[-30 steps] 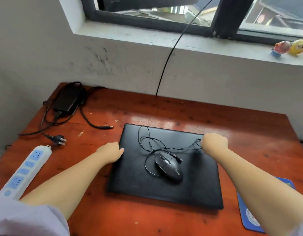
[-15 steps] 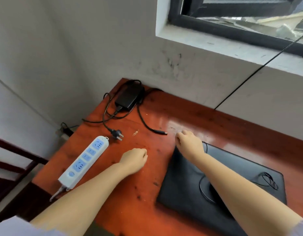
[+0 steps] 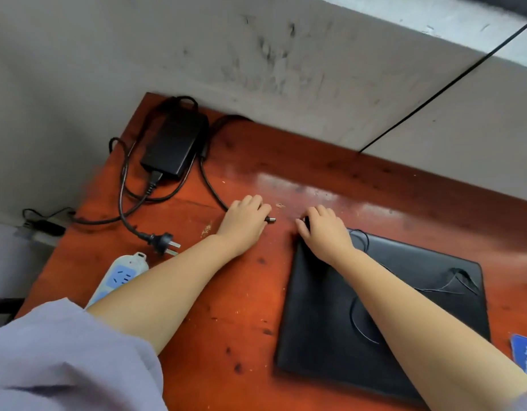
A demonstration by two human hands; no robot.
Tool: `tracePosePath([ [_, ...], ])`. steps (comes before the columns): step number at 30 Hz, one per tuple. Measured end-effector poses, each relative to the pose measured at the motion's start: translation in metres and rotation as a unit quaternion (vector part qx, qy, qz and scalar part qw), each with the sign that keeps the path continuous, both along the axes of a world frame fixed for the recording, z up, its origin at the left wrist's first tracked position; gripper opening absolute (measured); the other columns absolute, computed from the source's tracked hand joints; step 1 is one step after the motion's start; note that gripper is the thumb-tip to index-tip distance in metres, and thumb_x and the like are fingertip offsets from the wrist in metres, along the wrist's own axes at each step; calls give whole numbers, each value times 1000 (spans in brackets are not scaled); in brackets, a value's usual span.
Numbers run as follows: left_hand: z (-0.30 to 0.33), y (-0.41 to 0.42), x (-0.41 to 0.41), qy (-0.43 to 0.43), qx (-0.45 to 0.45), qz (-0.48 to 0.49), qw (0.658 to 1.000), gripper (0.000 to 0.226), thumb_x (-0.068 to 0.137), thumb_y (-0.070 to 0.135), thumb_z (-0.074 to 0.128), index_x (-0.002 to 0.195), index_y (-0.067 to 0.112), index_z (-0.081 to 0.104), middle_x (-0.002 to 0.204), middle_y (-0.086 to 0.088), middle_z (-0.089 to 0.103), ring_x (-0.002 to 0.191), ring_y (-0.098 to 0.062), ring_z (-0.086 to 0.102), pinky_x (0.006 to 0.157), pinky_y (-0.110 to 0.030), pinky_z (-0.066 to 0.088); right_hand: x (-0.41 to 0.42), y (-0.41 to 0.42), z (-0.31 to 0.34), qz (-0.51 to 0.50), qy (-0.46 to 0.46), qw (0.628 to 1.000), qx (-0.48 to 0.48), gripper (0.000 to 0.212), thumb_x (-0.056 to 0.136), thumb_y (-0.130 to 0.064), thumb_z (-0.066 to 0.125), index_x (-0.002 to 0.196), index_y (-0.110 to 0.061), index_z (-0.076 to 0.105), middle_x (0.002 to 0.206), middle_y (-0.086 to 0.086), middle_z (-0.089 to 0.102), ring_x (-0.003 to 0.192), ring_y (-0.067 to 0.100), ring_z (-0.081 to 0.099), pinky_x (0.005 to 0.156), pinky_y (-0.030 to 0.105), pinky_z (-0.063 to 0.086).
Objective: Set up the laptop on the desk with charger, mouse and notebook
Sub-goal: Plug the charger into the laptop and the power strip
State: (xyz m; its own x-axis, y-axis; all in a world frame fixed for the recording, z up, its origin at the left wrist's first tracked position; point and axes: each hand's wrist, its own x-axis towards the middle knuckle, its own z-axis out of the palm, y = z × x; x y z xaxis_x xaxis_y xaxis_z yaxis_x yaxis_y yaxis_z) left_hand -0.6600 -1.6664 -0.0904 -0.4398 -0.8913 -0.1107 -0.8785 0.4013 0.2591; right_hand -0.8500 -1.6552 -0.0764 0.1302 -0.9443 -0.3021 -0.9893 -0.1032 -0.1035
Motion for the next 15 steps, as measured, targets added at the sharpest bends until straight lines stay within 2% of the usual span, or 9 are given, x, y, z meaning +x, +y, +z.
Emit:
tracePosePath([
  [3, -2, -2, 2, 47, 22, 12, 999, 22, 91, 23, 50, 110, 12, 53, 110, -9, 53, 103, -28, 47, 87, -38, 39, -4, -23, 8, -1, -9, 992, 125, 38, 98, -33, 28, 107, -4, 51, 120, 21, 52, 111, 35, 48, 90, 42, 40],
  [5, -2, -1, 2, 80, 36, 33, 996, 20, 92, 22, 50, 109, 12, 54, 108, -9, 54, 102, -28, 48, 87, -37, 40, -7, -38, 15, 18, -27, 980, 195, 34, 97, -28, 32, 98, -2, 52, 116, 25, 54, 105, 34, 51, 84, 38, 39],
  [7, 0, 1, -1, 113, 54, 51, 991, 20, 93, 22, 49, 110, 14, 54, 106, -8, 57, 101, -28, 50, 87, -37, 40, -13, -50, 20, 55, -54, 967, 242, 30, 96, -25, 39, 80, -4, 52, 89, 18, 60, 85, 31, 54, 70, 34, 38],
  [9, 3, 5, -5, 132, 77, 43, 987, 20, 94, 22, 48, 111, 15, 54, 104, -7, 61, 100, -28, 53, 87, -37, 40, -18, -59, 27, 99, -66, 955, 270, 34, 95, -22, 44, 61, -16, 45, 63, 1, 49, 69, 24, 45, 58, 25, 35],
  [10, 5, 7, -8, 134, 89, 30, 987, 20, 94, 23, 47, 111, 15, 54, 104, -6, 62, 99, -27, 55, 87, -37, 40, -18, -61, 30, 120, -65, 950, 280, 37, 95, -21, 46, 58, -21, 42, 58, -4, 44, 66, 22, 41, 50, 17, 32],
  [12, 6, 11, -12, 131, 103, 9, 986, 19, 95, 23, 46, 110, 16, 54, 103, -6, 63, 99, -26, 56, 87, -37, 40, -18, -63, 31, 135, -69, 944, 293, 31, 95, -21, 46, 64, -17, 52, 63, -3, 47, 68, 21, 42, 50, 20, 31],
  [13, 6, 13, -13, 130, 106, 4, 986, 19, 95, 23, 46, 110, 16, 55, 103, -5, 63, 100, -26, 56, 87, -36, 39, -19, -64, 32, 138, -70, 943, 295, 25, 95, -22, 46, 76, -11, 58, 71, 0, 52, 72, 21, 45, 52, 22, 28],
  [15, 9, 14, -16, 139, 110, 5, 984, 19, 94, 24, 47, 109, 16, 56, 103, -4, 63, 101, -25, 56, 87, -35, 38, -23, -65, 31, 117, -73, 943, 302, 22, 96, -25, 45, 99, -9, 59, 90, 0, 55, 84, 21, 51, 69, 25, 34],
])
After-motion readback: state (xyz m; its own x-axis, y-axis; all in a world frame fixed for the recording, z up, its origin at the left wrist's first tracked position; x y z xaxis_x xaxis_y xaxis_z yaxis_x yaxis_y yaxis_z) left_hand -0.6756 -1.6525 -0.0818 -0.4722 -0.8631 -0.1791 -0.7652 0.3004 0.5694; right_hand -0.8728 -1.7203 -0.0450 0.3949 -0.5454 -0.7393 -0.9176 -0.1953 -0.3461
